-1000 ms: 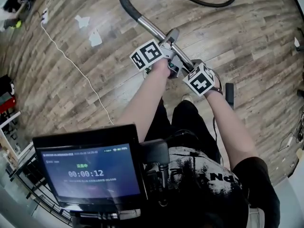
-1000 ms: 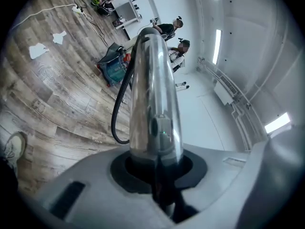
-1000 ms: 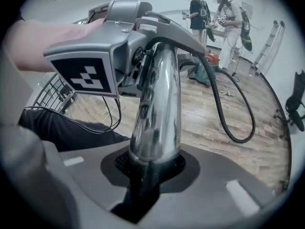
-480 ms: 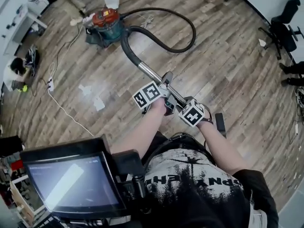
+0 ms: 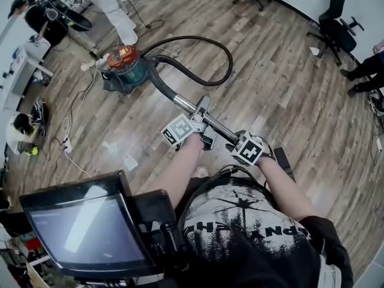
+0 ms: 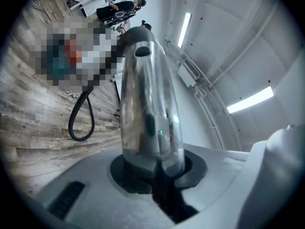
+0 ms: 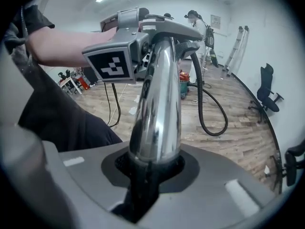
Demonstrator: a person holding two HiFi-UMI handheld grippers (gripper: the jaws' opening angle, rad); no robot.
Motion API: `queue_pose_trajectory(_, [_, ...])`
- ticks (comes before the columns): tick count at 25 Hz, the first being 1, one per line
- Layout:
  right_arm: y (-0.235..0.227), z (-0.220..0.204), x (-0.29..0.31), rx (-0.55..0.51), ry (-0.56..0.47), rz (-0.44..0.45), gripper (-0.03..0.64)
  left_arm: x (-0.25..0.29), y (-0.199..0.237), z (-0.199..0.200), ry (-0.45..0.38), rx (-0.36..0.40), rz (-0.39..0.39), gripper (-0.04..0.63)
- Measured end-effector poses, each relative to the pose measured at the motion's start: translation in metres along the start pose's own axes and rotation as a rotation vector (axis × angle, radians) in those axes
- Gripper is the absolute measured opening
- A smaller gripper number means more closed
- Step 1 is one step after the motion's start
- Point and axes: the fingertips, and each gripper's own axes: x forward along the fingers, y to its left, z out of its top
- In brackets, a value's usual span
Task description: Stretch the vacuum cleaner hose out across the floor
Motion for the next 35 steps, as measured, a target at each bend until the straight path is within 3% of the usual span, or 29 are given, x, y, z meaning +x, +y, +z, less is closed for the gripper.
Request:
queue_pose_trajectory(4, [-0.008, -0.007, 0.002, -0.007, 0.034, -0.044, 0.089, 0.004, 0.003, -0.002, 0.029, -0.056, 0.013, 0.041])
queue_pose_trajectory(9, [-0.032, -0.018, 0.002, -0.039, 0.03, -0.181, 0.086, 0.014, 0.001, -0.01, 0.034, -0.018, 0.048, 0.04])
queue_pose_trajectory(28, [-0.025, -0.151, -0.078, -0.151, 0.025, -0.016, 0.085, 0.021, -0.052, -0.14, -0.115, -0.027, 0.158, 0.04])
queue_pose_trajectory(35, [-0.015, -0.177, -0.093, -0.156, 0.008, 0.01, 0.086, 0.018, -0.068, -0.167, -0.132, -0.016, 0.164, 0.04])
